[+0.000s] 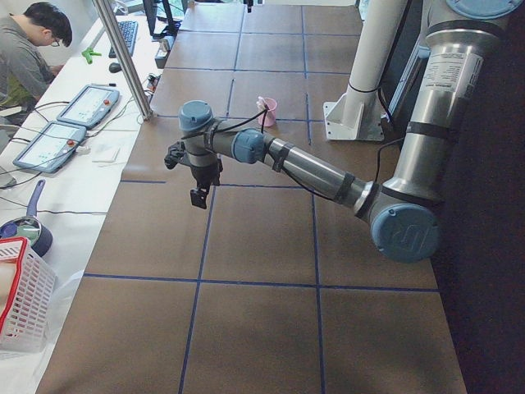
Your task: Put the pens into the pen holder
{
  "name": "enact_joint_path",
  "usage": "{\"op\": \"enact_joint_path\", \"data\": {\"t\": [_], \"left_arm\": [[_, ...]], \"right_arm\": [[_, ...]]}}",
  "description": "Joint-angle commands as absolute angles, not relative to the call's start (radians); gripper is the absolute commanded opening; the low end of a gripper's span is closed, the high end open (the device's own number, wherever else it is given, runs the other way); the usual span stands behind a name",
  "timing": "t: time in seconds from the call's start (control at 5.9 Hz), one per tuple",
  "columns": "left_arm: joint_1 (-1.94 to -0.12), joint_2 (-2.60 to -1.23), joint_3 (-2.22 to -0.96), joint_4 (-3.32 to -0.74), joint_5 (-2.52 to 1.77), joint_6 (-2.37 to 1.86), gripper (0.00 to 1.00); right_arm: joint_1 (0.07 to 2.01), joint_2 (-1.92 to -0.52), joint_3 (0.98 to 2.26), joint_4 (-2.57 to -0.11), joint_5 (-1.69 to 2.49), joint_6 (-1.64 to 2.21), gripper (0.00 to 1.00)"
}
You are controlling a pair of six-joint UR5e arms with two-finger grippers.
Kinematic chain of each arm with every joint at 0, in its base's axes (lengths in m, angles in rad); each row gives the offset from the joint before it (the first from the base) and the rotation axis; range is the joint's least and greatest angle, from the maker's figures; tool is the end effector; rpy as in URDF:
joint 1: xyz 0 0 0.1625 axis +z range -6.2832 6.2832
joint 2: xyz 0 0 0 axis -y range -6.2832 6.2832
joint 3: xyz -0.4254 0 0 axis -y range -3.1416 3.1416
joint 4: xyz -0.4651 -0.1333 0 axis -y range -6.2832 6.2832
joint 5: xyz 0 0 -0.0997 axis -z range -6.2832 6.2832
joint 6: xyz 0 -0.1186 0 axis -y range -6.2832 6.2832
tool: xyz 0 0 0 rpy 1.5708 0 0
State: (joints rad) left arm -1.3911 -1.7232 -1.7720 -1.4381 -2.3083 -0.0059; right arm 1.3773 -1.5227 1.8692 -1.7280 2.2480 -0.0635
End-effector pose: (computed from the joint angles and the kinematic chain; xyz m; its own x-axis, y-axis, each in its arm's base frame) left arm 0.0577 -0.6170 0.4857 0.7029 0.2716 -0.6574 -0.1702 0.9616 0.2152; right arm -0.0523 -0.5739 0.5015 0.7286 -0.3262 0.6022 0.2356 0.9450 0.2268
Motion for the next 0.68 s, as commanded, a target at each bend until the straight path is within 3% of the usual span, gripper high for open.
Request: {"op": "enact_joint_path", "data": {"t": [0.0, 0.51], "left_arm": [[-1.474, -1.616, -1.718, -1.45, -2.333, 0.142, 1.0], [-1.519, -1.484, -1.735, -1.451, -2.33, 0.137, 1.0]], "right_arm": [[1.507, -1.687, 1.849, -1.718, 2.243, -0.212, 1.0], [1.539, -1.727, 1.796, -1.718, 2.243, -0.187, 1.0]]}}
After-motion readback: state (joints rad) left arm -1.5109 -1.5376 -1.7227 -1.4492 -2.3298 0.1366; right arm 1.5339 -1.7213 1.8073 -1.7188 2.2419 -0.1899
